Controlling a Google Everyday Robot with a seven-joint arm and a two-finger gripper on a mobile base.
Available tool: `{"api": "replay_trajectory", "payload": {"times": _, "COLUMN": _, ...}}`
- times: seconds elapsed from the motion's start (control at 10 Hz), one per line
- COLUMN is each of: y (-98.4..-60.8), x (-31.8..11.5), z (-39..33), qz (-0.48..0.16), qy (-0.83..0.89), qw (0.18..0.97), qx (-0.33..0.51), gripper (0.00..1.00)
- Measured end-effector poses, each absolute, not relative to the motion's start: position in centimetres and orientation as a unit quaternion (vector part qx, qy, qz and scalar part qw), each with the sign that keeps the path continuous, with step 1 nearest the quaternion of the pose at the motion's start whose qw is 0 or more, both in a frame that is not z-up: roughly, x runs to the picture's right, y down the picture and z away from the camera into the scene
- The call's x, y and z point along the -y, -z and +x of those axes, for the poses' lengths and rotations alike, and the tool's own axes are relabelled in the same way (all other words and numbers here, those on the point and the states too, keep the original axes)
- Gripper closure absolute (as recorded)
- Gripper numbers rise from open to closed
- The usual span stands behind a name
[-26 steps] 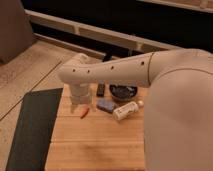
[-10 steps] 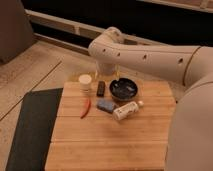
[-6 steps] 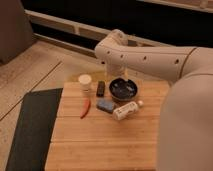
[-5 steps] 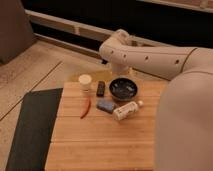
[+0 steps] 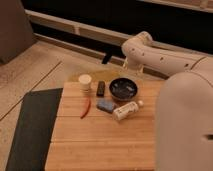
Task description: Pick up the ceramic bowl
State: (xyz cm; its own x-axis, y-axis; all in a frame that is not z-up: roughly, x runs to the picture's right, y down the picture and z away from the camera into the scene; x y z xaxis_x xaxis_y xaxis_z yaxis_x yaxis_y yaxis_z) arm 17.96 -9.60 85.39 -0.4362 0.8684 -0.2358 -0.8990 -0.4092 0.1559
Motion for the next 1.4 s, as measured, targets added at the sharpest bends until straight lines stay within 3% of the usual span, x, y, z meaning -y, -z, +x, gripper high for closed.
{"api": "replay_trajectory", "payload": {"times": 0.7, "y": -91.4, "x": 0.8, "z": 22.1, "qz": -0.116, "qy": -0.807, "qw": 0.509, "qx": -0.277, "gripper": 0.35}}
{"api": "replay_trajectory", "payload": {"times": 1.4, "y": -91.5, "x": 0.2, "z": 23.1, "qz": -0.106, "qy": -0.800, "qw": 0.525, "qx": -0.271, "gripper": 0.35}}
